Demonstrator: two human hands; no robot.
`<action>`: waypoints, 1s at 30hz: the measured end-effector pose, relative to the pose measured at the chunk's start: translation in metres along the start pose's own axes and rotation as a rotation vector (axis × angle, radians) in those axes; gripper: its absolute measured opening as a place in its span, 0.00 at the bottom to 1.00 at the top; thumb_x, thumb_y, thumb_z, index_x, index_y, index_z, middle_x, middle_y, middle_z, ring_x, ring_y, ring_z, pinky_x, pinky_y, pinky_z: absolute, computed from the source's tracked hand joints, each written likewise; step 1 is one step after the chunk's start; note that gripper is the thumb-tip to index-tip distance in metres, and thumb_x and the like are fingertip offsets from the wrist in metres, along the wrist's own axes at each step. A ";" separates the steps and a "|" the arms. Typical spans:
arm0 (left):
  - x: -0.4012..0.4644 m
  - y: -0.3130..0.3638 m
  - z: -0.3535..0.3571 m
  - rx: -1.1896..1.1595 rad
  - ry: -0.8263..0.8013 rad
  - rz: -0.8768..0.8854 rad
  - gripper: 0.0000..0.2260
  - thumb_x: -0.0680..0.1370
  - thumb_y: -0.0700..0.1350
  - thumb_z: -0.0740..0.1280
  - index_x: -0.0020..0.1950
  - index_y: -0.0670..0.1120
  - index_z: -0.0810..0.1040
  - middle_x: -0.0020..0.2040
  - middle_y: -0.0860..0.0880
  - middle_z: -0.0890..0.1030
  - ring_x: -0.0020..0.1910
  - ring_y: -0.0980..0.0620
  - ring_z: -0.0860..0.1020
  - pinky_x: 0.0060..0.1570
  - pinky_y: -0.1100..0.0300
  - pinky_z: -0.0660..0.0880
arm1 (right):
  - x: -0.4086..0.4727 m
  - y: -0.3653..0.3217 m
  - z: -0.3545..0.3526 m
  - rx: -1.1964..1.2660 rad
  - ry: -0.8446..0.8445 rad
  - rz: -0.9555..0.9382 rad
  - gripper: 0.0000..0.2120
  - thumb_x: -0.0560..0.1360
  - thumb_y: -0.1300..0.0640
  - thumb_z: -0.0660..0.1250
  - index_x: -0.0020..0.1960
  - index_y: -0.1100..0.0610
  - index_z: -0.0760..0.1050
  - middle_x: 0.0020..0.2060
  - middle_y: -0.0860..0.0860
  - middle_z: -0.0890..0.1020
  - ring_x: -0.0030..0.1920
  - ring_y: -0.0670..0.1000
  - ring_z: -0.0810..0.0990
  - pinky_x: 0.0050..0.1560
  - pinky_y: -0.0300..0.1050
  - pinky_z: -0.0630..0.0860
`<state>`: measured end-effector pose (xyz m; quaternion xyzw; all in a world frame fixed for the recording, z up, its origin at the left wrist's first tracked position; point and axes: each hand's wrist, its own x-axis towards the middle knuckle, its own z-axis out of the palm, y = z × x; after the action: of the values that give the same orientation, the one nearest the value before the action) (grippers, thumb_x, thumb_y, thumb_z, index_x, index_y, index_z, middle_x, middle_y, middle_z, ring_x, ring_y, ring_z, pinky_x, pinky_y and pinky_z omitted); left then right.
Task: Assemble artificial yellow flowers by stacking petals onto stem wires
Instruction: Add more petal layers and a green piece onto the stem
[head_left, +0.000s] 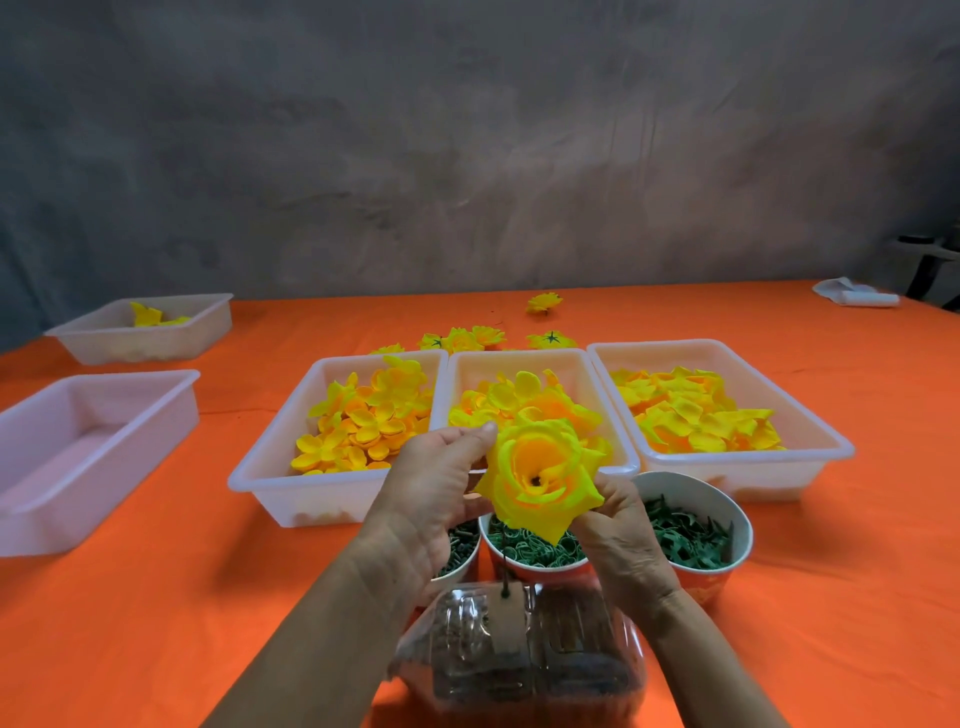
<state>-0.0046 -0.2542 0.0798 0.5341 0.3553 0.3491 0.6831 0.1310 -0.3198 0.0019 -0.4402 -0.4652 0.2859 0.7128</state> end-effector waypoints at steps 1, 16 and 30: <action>0.000 0.000 0.000 0.013 0.002 0.009 0.04 0.77 0.43 0.67 0.43 0.43 0.79 0.35 0.49 0.82 0.35 0.52 0.79 0.33 0.58 0.76 | 0.000 -0.001 0.000 -0.017 -0.007 -0.006 0.12 0.65 0.66 0.67 0.40 0.52 0.85 0.35 0.46 0.85 0.39 0.42 0.83 0.41 0.34 0.77; 0.011 0.005 -0.002 0.042 -0.038 -0.041 0.07 0.77 0.42 0.66 0.50 0.39 0.77 0.40 0.45 0.79 0.29 0.52 0.77 0.25 0.62 0.76 | -0.001 -0.003 0.001 -0.055 -0.018 0.010 0.30 0.59 0.36 0.76 0.49 0.58 0.80 0.35 0.43 0.85 0.39 0.39 0.82 0.43 0.32 0.75; 0.019 -0.005 -0.008 0.078 0.125 0.080 0.07 0.70 0.31 0.72 0.37 0.41 0.78 0.28 0.51 0.80 0.31 0.53 0.78 0.31 0.61 0.77 | -0.003 -0.001 0.004 -0.013 0.043 0.200 0.03 0.70 0.63 0.70 0.41 0.60 0.82 0.34 0.53 0.85 0.37 0.46 0.83 0.39 0.35 0.77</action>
<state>-0.0015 -0.2353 0.0709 0.5511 0.3889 0.3948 0.6238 0.1264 -0.3217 0.0019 -0.4949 -0.4054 0.3430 0.6879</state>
